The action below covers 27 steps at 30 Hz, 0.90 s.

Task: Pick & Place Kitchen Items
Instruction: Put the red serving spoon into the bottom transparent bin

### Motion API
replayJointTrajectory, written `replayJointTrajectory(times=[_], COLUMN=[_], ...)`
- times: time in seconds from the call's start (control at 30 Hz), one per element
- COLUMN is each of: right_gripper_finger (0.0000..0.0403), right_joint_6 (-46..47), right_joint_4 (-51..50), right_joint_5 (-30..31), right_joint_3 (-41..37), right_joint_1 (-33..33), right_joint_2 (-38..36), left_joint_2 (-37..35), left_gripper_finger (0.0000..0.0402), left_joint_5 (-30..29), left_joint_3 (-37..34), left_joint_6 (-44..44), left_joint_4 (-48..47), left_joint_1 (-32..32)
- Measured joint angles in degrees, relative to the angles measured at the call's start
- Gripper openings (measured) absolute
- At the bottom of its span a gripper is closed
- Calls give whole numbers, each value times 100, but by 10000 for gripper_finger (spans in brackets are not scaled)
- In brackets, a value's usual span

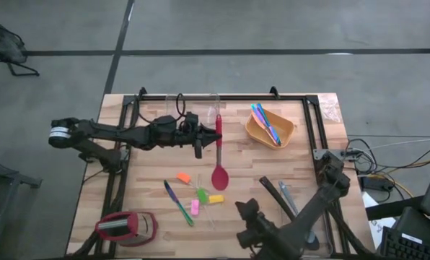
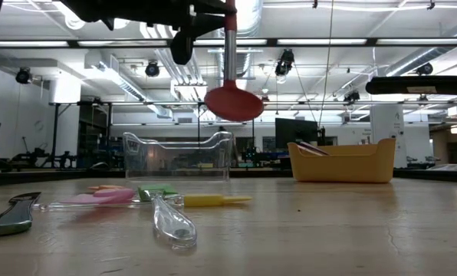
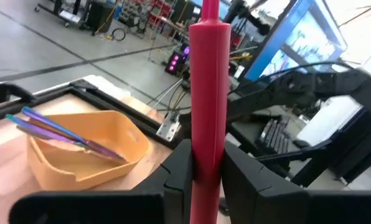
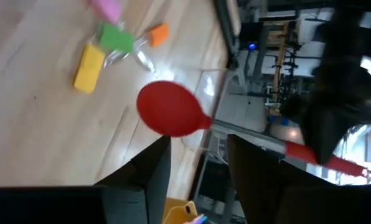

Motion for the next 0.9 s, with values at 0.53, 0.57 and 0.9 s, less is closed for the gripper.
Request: replayJointTrajectory(times=[0.53, 0.57, 0.9], right_gripper_finger=[112, 108, 75], right_joint_6=[3027, 3078, 3067], right_joint_4=[-8, -2, -13], right_joint_5=[436, 435, 439], right_joint_3=[-16, -26, -76], right_joint_1=[474, 472, 470], right_joint_2=[-1660, -1763, -2197], left_joint_2=[567, 654, 1683], left_gripper_finger=[68, 69, 68], left_joint_5=[-101, -163, -380], left_joint_3=[0, 0, 198], left_joint_6=[-99, -93, -256], left_joint_4=[1057, 1203, 2573], left_joint_1=[-737, -804, -1209])
